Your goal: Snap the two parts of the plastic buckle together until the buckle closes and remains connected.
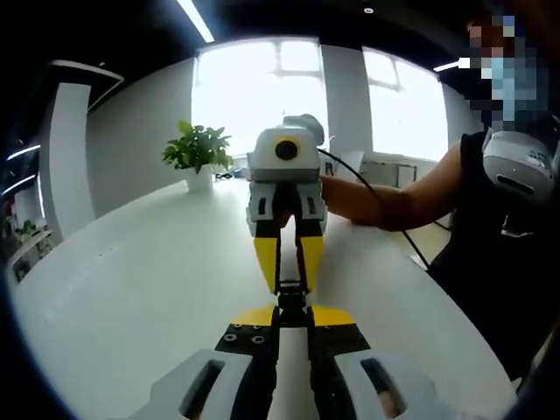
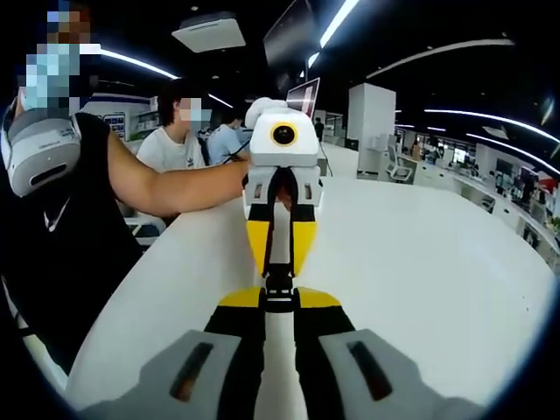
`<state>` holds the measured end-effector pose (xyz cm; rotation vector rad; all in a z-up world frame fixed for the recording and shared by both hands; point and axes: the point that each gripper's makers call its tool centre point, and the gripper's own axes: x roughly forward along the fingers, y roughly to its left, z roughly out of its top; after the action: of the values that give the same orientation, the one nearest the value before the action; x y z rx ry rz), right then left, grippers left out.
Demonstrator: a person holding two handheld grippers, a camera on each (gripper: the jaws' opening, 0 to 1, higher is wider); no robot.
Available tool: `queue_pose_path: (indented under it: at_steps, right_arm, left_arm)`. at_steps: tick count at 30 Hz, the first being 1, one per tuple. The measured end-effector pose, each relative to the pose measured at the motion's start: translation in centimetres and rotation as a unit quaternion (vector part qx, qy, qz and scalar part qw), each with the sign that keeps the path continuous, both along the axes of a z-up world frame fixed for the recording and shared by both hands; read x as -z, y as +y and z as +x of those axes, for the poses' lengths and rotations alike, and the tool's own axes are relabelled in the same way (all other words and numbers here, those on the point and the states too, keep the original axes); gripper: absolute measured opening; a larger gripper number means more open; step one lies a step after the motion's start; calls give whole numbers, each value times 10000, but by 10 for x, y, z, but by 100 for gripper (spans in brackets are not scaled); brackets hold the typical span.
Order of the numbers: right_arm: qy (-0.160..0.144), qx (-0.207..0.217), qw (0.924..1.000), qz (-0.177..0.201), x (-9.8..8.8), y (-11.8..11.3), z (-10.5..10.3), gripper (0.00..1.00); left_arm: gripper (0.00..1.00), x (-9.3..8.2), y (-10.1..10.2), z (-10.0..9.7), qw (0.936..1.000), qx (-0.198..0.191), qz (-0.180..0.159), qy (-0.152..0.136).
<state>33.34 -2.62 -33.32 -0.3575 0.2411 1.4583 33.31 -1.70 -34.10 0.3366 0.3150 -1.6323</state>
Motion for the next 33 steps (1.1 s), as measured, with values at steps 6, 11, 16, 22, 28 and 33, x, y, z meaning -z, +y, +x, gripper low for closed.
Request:
queue_pose_path:
  at_steps: [6, 11, 16, 22, 28, 33]
  right_arm:
    - [15, 54, 10000, -36, 5, -1, 4, 9]
    - [-17, 69, 10000, -22, 4, -1, 3, 9]
    - [-24, 70, 10000, -45, 6, 0, 3, 9]
    - [-10, 62, 10000, 9, 4, 0, 4, 9]
    - [-19, 15, 10000, -64, 8, 5, 1, 8]
    - [-37, 19, 10000, -42, 6, 4, 3, 9]
  left_arm:
    - [9, 5, -2, 6, 9999, -99, 78, 33]
    - [8, 4, -2, 6, 9999, -110, 31, 8]
    - [8, 5, -2, 7, 9999, -108, 32, 21]
    - [8, 6, -2, 8, 9999, -99, 7, 54]
    - [8, 8, -5, 6, 9999, -49, 83, -86]
    - [8, 6, 0, 7, 10000, -48, 46, 0]
